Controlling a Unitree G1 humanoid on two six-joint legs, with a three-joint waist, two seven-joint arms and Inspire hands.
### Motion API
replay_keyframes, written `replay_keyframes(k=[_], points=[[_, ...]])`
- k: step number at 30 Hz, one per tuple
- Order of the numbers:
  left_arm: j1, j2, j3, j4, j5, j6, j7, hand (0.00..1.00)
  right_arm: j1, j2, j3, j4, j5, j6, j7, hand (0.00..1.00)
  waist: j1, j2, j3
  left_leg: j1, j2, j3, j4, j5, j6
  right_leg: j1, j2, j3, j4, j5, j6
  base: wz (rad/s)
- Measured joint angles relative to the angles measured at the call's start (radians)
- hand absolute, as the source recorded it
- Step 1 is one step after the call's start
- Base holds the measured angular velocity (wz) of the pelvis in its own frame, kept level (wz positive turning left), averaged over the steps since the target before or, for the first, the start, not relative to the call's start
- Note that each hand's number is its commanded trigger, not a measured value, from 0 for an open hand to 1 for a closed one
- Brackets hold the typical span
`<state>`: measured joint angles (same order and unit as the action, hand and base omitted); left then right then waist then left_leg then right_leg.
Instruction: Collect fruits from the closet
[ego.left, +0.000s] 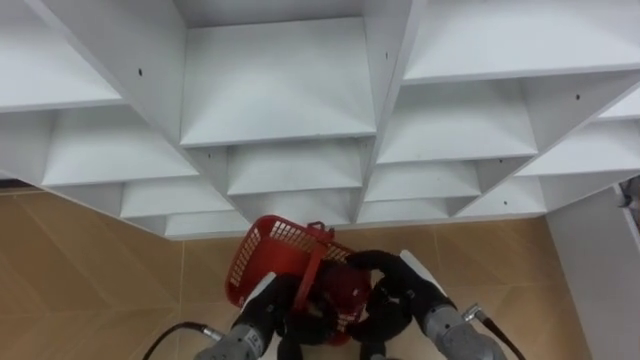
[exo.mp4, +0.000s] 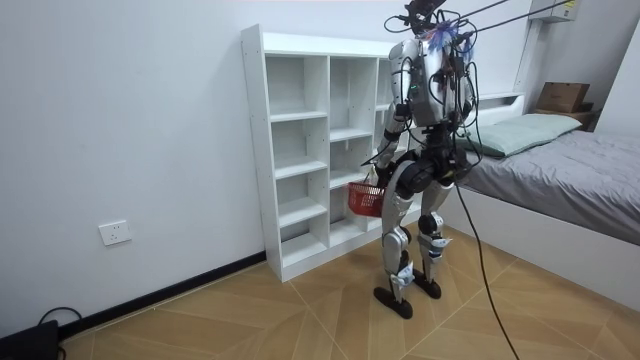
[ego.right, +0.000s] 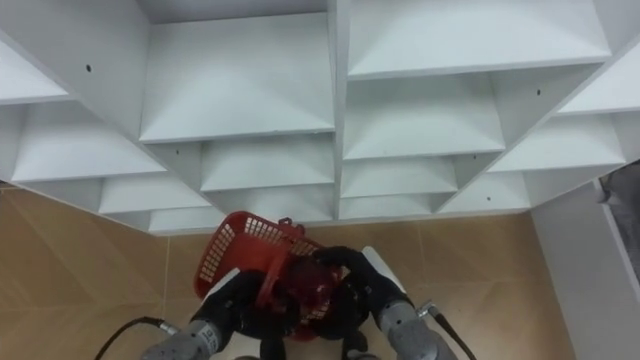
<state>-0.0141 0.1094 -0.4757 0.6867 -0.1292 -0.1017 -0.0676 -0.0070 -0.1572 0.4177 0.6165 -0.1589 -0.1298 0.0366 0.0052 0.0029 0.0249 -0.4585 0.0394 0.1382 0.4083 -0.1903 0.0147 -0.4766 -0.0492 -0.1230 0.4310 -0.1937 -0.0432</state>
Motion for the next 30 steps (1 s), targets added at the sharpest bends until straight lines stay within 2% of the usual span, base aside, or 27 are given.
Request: replay_keyframes(k=[4,17,30], points=[[-0.004,-0.003,-0.02,0.001,-0.016,-0.003,-0.035,1.0,-0.009,0.005,0.002,0.0,0.001,0.0,-0.002,0.0,0.001,0.0,-0.0003,0.0,0.0,0.001,0.003,0.0,0.0,-0.001,0.0,0.001,0.003,0.0,0.0,0.0],[-0.003,-0.001,-0.018,0.001,-0.036,-0.003,-0.097,1.0,-0.01,0.005,-0.002,0.0,0.0,0.0,-0.003,0.0,0.002,0.006,-0.0041,-0.001,0.001,0.0,0.005,0.0,0.0,-0.001,0.0,0.001,0.003,0.001,0.0,0.0],[-0.003,-0.001,-0.018,0.001,-0.036,-0.003,-0.103,1.0,-0.01,0.004,-0.001,0.002,0.0,0.0,-0.003,0.0,0.003,0.01,-0.0066,-0.001,0.001,0.0,0.005,0.0,0.0,-0.001,0.0,0.002,0.003,0.001,0.0,0.0]])
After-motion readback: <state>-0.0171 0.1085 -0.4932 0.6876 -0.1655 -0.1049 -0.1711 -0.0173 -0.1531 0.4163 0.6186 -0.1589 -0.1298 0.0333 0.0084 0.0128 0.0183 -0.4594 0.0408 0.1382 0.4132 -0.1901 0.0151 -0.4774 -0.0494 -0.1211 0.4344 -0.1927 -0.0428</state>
